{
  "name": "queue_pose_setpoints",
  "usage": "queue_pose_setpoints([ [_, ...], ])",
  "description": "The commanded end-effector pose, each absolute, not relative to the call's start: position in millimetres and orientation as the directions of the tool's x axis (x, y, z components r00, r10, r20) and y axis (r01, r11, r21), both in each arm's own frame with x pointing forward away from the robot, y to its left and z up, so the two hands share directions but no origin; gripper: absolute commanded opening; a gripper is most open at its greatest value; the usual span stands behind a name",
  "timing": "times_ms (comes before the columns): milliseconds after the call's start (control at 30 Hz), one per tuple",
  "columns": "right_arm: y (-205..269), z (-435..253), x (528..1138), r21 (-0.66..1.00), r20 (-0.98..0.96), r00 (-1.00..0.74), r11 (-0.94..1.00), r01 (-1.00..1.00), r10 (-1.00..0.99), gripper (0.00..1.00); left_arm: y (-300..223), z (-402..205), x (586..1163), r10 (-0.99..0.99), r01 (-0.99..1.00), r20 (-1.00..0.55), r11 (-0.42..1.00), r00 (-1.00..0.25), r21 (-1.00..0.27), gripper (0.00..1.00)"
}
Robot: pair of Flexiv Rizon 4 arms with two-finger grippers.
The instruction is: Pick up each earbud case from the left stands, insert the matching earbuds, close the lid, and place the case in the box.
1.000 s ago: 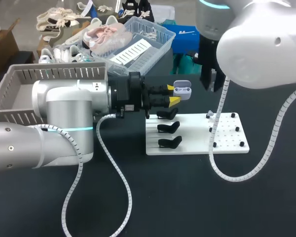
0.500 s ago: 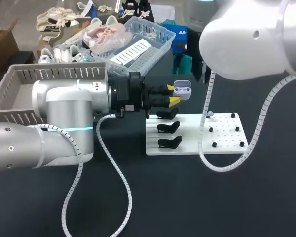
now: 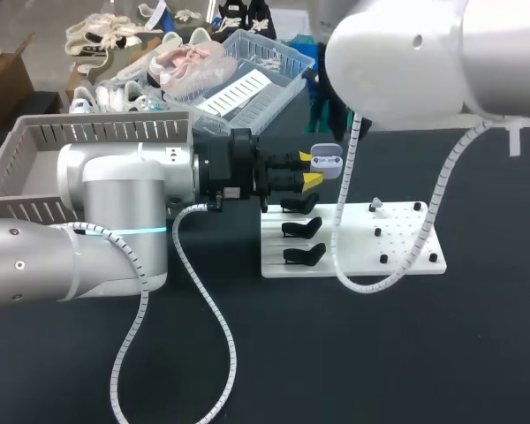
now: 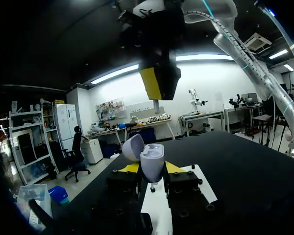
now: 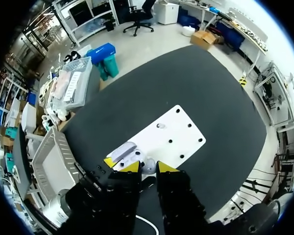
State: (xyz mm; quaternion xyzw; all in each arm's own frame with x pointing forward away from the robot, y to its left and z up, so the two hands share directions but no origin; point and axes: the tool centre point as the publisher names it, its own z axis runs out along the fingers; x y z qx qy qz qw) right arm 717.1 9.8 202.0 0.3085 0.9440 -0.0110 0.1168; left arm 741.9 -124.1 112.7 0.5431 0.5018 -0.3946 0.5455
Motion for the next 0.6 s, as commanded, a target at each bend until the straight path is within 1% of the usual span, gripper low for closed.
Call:
queue_pose_setpoints([
  [33,15.6,198.7,721.2,0.036,-0.246,-0.781,0.810,0.585,0.574,0.00,-124.3,112.1,741.5,0.113,0.975,-0.976,0.103,0.187,0.198,0.00],
  [67,16.1,197.9,721.1,0.018,-0.249,-0.783,0.811,0.585,0.570,0.00,-124.3,112.1,741.5,0.113,0.975,-0.976,0.103,0.187,0.198,0.00],
  [600,21.3,181.7,723.1,0.038,-0.207,-0.779,0.801,0.598,0.592,0.00,-124.3,112.1,741.5,0.113,0.975,-0.976,0.103,0.187,0.198,0.00],
])
